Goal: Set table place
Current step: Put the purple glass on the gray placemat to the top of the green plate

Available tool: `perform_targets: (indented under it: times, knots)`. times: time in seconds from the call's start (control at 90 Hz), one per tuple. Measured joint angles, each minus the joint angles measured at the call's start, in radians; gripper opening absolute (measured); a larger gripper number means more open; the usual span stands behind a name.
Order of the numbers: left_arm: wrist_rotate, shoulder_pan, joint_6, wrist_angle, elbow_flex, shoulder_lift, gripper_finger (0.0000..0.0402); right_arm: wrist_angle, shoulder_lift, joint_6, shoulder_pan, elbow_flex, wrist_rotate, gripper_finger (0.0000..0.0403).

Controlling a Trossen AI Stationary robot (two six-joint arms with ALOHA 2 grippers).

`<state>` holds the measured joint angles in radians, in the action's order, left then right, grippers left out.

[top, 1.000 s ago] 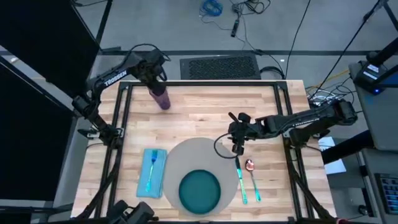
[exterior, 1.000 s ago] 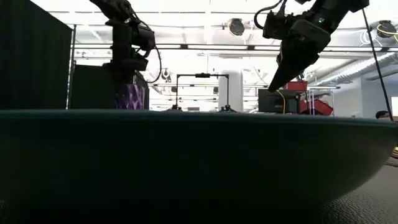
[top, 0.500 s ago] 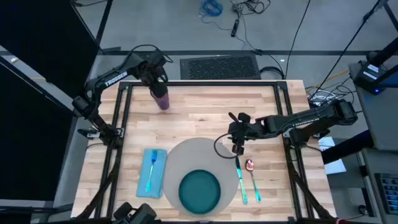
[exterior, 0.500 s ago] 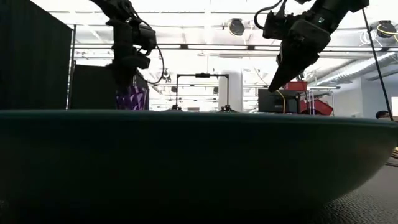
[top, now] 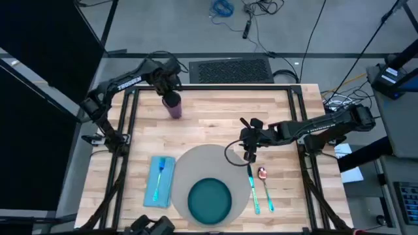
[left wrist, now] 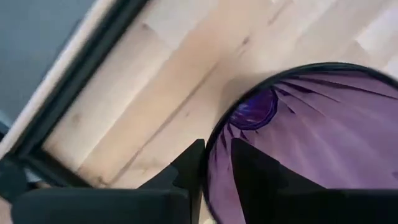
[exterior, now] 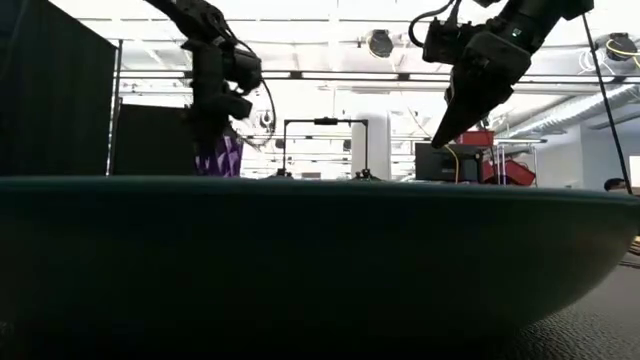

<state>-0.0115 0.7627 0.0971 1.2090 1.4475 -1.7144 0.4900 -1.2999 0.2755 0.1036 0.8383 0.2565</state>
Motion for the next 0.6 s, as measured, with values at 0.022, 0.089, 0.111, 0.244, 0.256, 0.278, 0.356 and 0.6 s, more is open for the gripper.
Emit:
perform_targets:
  times: [0.022,0.089,0.111,0.244,0.256,0.278,0.356,0.6]
  knots:
    - [-0.008,-0.011,0.019,0.000,0.000,-0.008,0.0063,0.000,0.000,0.000,0.000,0.000,0.000,0.0121]
    - [-0.062,-0.048,0.050,-0.003,0.000,-0.016,0.0054,-0.001,0.000,0.010,0.000,0.000,0.001,0.0121]
    - [-0.073,-0.060,0.057,-0.008,0.000,-0.016,0.0047,-0.003,0.000,0.017,0.000,0.000,0.001,0.0121]
    - [-0.084,-0.127,0.146,-0.030,0.000,-0.003,0.0007,-0.056,0.000,0.016,-0.002,-0.001,0.000,0.0121]
    - [-0.083,-0.133,0.156,-0.029,0.000,-0.001,0.0006,-0.063,0.000,0.008,-0.002,-0.001,0.000,0.0121]
    - [-0.076,-0.144,0.173,-0.028,0.000,0.003,0.0004,-0.080,0.000,-0.014,-0.002,-0.001,-0.001,0.0121]
    - [-0.045,-0.176,0.215,-0.029,0.000,0.014,0.0002,-0.138,0.000,-0.125,-0.002,-0.001,-0.020,0.0121]
    - [0.041,-0.289,0.258,-0.052,0.051,0.015,0.0001,-0.298,-0.001,-0.374,-0.041,0.005,-0.287,0.0121]
